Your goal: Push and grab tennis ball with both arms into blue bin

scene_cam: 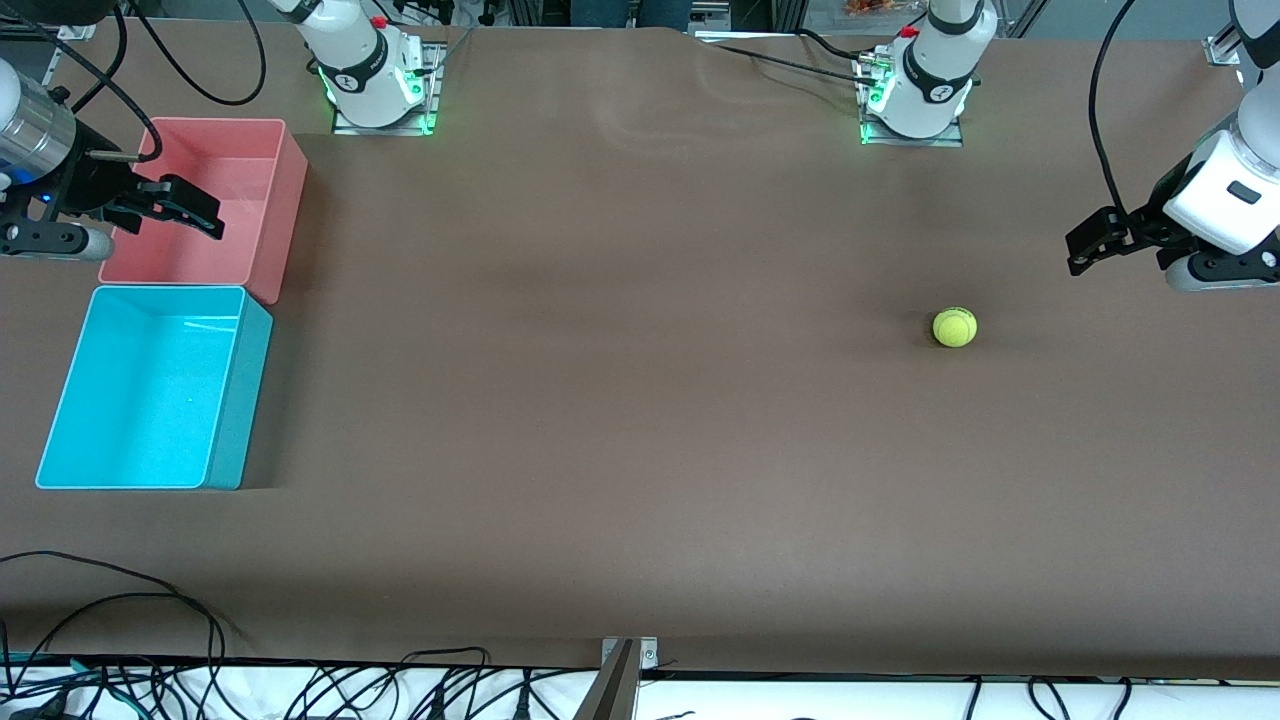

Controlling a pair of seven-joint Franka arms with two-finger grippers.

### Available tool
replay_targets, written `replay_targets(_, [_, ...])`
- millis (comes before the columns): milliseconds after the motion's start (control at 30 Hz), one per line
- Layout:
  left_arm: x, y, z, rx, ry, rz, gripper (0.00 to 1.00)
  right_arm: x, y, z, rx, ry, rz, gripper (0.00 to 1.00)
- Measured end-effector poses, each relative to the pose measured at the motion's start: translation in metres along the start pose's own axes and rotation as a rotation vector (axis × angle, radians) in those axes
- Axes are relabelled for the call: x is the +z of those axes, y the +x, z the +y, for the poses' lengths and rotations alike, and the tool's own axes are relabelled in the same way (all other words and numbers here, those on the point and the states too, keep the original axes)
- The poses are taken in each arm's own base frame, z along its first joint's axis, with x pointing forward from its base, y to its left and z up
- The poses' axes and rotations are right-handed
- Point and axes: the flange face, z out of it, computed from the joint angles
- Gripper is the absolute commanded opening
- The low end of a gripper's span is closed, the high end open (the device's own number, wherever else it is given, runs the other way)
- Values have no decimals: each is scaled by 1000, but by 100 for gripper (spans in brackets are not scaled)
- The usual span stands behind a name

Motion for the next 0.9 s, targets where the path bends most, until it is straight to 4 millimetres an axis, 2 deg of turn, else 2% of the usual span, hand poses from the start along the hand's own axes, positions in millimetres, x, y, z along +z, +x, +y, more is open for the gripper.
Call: replay_targets(900, [2,1,1,-4,-20,-6,100,0,0,0,0,0,0,100])
